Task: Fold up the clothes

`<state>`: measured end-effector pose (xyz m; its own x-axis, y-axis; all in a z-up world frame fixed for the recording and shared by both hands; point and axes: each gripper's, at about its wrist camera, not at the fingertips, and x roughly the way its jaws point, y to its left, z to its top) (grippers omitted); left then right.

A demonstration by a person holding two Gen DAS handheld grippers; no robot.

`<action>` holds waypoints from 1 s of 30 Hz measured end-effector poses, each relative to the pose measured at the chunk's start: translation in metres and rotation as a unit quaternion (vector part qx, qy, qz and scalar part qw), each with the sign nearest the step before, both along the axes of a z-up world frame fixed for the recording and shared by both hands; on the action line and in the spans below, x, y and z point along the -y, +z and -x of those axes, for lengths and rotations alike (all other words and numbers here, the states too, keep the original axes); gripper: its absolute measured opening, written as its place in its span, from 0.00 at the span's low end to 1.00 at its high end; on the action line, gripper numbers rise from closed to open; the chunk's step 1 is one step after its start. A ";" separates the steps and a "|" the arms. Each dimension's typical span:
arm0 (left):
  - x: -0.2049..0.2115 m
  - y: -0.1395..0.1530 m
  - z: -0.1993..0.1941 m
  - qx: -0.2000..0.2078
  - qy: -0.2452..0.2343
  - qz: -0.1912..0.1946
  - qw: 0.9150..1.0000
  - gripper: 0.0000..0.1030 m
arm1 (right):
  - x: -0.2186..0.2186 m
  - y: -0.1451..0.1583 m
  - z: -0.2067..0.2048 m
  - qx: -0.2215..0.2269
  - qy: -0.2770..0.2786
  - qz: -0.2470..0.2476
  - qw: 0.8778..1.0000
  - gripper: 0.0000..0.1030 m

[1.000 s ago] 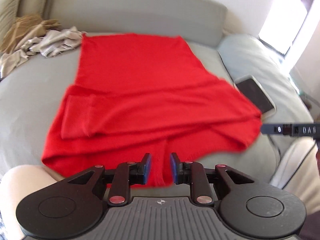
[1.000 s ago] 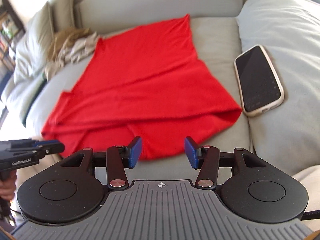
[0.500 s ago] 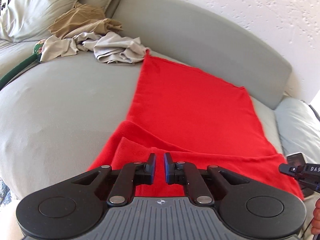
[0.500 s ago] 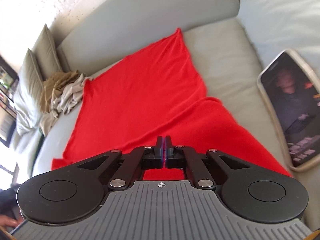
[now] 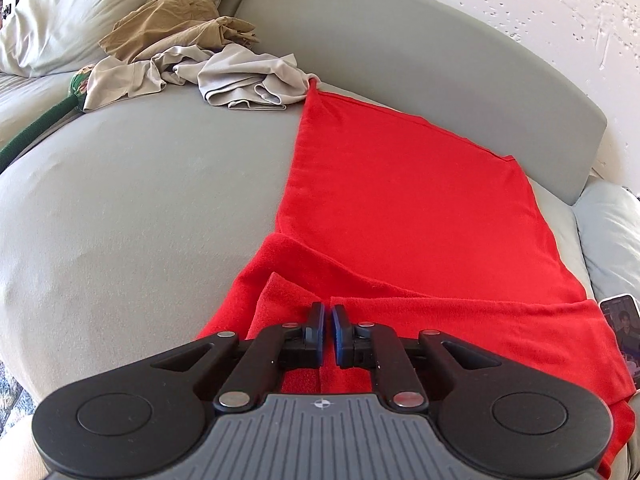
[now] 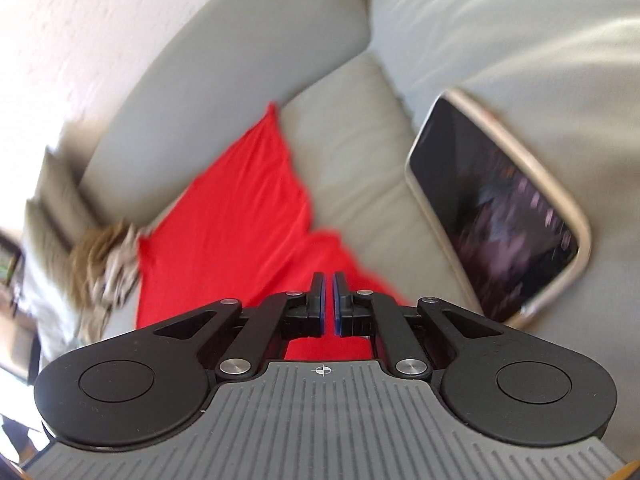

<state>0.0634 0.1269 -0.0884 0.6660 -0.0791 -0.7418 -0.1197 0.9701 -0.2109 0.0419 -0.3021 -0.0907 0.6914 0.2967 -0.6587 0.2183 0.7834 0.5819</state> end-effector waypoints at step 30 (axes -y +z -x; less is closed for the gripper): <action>-0.074 0.092 -0.107 0.038 -0.007 0.102 0.994 0.34 | -0.029 0.171 -0.089 0.094 0.115 0.095 0.984 0.72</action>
<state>0.1699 0.2012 0.0032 0.7176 -0.2328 -0.6564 -0.0823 0.9075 -0.4118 0.1308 -0.2729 0.0807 0.7350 0.3437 -0.5844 -0.0751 0.8979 0.4337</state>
